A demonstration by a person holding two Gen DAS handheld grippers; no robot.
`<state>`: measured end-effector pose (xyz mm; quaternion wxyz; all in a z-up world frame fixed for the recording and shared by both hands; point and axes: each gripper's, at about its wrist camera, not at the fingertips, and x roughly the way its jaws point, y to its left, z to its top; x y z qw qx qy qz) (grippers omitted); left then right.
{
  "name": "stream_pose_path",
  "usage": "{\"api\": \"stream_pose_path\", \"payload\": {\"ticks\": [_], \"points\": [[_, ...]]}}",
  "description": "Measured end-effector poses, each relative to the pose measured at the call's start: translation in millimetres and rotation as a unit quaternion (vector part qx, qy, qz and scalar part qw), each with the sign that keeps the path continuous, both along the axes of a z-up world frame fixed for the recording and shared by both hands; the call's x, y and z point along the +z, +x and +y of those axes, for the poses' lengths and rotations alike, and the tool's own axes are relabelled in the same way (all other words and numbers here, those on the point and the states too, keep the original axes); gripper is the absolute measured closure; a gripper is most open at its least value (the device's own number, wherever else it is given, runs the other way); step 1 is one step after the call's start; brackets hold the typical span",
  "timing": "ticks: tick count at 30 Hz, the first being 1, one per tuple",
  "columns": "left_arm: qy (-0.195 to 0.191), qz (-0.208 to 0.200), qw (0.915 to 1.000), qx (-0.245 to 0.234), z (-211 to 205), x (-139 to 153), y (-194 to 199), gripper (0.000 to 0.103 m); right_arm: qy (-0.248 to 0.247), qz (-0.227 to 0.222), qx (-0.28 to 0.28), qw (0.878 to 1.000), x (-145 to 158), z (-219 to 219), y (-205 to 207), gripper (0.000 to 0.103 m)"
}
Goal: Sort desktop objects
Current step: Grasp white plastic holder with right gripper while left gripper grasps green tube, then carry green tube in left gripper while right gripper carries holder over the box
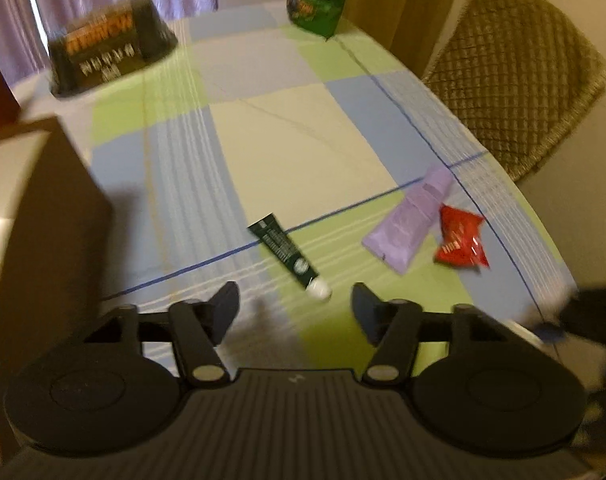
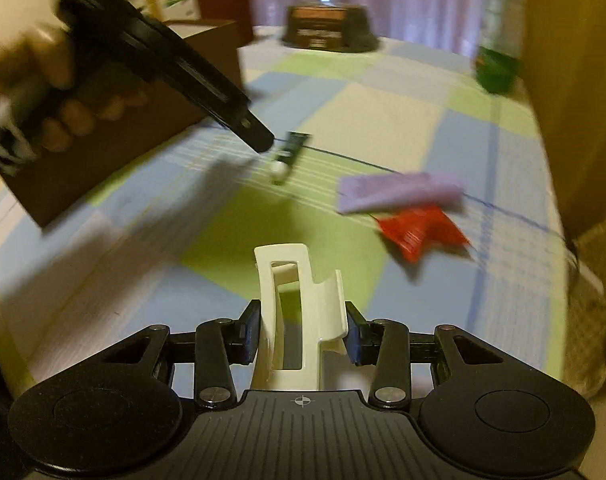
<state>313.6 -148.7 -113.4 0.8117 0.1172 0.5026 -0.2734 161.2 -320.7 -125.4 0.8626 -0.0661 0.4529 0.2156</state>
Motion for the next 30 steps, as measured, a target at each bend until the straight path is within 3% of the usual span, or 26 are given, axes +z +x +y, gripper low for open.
{"api": "stream_pose_path", "payload": {"ticks": [5,7,8,10,21,30], "points": [[0.017,0.007,0.9998,0.008,-20,-32,17,0.062,0.006,0.009,-0.032,0.999,5,-16,-12,0.063],[0.027,-0.023,0.9993,-0.008,-23,-36,13,0.067,0.010,0.011,-0.038,0.999,6,-19,-16,0.063],[0.025,-0.027,0.9992,-0.011,-21,-37,12,0.071,0.012,0.011,-0.039,0.999,6,-20,-16,0.063],[0.019,-0.025,0.9995,-0.008,-12,-38,10,0.089,0.015,0.010,-0.034,0.999,6,-19,-16,0.063],[0.045,-0.005,0.9979,-0.048,35,-18,-50,0.091,0.032,-0.004,0.011,0.999,7,4,-7,0.063],[-0.007,-0.054,0.9981,-0.029,78,58,-79,0.091,0.041,-0.010,0.035,0.999,24,37,2,0.063]]}}
